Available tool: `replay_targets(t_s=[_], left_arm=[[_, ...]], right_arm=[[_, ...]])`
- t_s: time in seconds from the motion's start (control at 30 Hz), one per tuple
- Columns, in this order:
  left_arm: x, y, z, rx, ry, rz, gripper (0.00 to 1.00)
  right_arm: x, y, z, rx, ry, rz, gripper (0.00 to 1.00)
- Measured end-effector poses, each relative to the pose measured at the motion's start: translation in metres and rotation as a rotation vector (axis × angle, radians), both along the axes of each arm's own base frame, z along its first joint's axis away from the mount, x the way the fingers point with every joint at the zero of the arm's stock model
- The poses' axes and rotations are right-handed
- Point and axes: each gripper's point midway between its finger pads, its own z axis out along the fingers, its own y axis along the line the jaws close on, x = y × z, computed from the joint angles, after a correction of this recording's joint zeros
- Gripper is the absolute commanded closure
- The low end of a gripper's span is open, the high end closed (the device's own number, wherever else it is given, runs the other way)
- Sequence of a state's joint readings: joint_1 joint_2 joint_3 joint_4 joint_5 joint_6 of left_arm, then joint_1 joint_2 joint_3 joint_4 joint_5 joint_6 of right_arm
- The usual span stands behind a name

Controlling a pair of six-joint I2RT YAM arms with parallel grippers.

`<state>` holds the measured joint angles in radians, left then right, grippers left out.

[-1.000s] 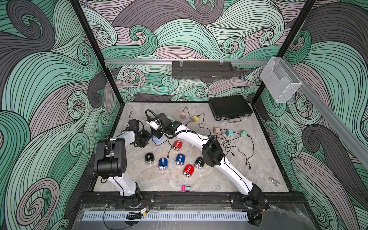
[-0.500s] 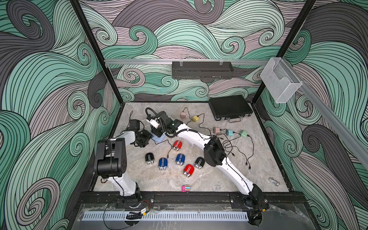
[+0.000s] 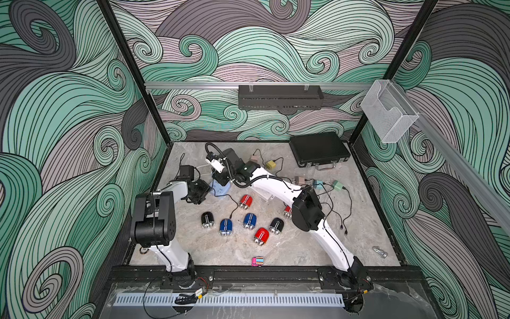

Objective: Unplug the electric shaver
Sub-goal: Remove the plug from the socket.

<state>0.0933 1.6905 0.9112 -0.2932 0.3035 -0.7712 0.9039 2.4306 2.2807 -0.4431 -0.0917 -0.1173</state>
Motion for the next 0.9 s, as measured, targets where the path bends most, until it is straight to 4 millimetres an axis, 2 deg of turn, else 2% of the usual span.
replay_targets(t_s=[0.37, 0.57, 0.7, 0.9], left_arm=[[-0.002, -0.001, 0.002, 0.041, 0.010, -0.008, 0.42], [-0.005, 0.001, 0.005, 0.074, 0.024, -0.014, 0.41], [-0.008, 0.003, 0.009, 0.095, 0.025, -0.018, 0.41], [-0.005, 0.000, 0.016, 0.110, 0.013, -0.032, 0.40]], right_arm=[[-0.015, -0.037, 0.061, 0.054, -0.073, -0.062, 0.80], [-0.019, -0.055, 0.085, 0.074, -0.106, -0.104, 0.80], [-0.027, -0.079, 0.100, 0.075, -0.125, -0.144, 0.79], [-0.033, -0.124, 0.138, 0.106, -0.172, -0.230, 0.77]])
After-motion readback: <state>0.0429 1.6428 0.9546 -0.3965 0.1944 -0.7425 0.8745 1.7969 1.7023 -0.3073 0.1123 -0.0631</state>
